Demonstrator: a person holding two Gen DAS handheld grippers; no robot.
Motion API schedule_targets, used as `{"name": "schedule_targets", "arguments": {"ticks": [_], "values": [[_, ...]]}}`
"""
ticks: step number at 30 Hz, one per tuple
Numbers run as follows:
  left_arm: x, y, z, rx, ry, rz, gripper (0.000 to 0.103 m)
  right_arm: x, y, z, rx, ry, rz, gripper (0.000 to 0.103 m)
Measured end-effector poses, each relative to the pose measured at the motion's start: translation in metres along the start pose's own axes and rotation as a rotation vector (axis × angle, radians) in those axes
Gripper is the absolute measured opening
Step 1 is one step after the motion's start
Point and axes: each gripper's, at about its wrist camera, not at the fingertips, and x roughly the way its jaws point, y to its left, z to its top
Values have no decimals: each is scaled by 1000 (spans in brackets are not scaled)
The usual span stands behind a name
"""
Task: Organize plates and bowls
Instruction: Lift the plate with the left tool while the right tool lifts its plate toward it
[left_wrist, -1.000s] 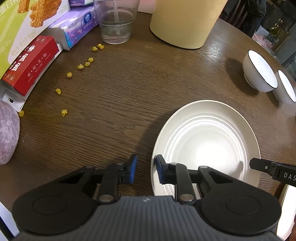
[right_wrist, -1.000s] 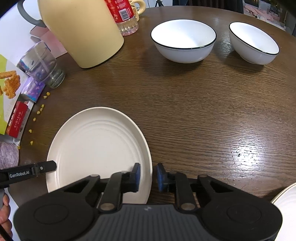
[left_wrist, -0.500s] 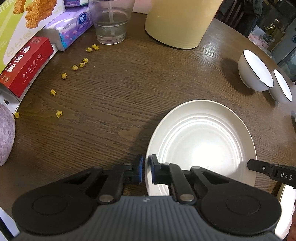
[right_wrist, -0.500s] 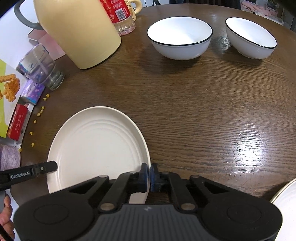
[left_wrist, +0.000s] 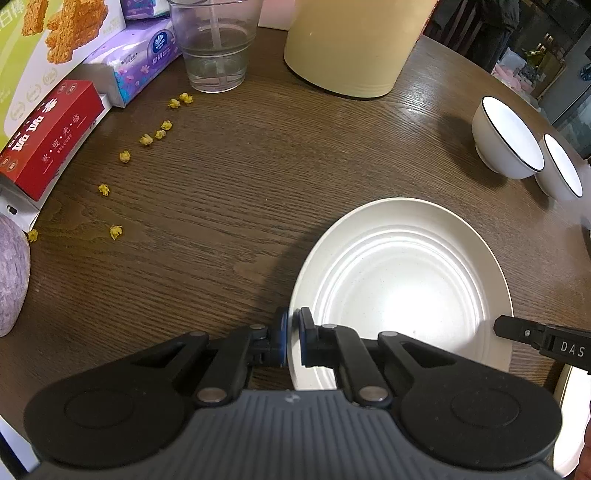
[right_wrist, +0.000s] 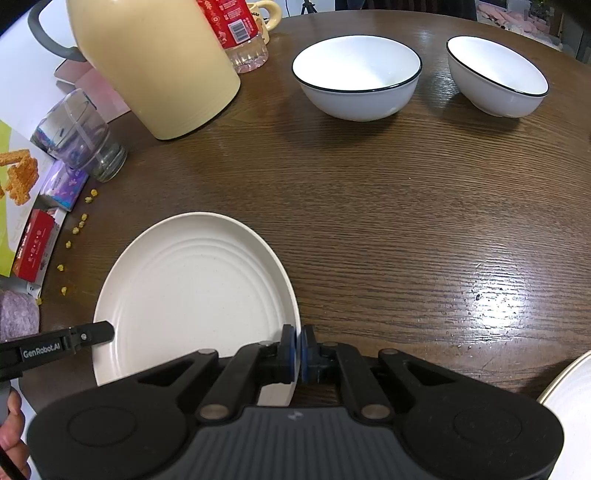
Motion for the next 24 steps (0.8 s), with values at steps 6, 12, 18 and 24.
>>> {"name": "schedule_targets", "arguments": {"ticks": [6,12,18,24], "values": [[0,0,-1,14,-3,8,7,-1,0,-1,-3,-3,4,3],[-2,0,-2,16,-6,10,7,-3,-1,-2,-3,-11,9,3],[-5,-2,-3,23,-19,13,7,-6,-2,-4,-6,-18,11,3],[-9,-4,-4,28,-28,14,7,-11,-3,-7,-4,-25,12,3]]}}
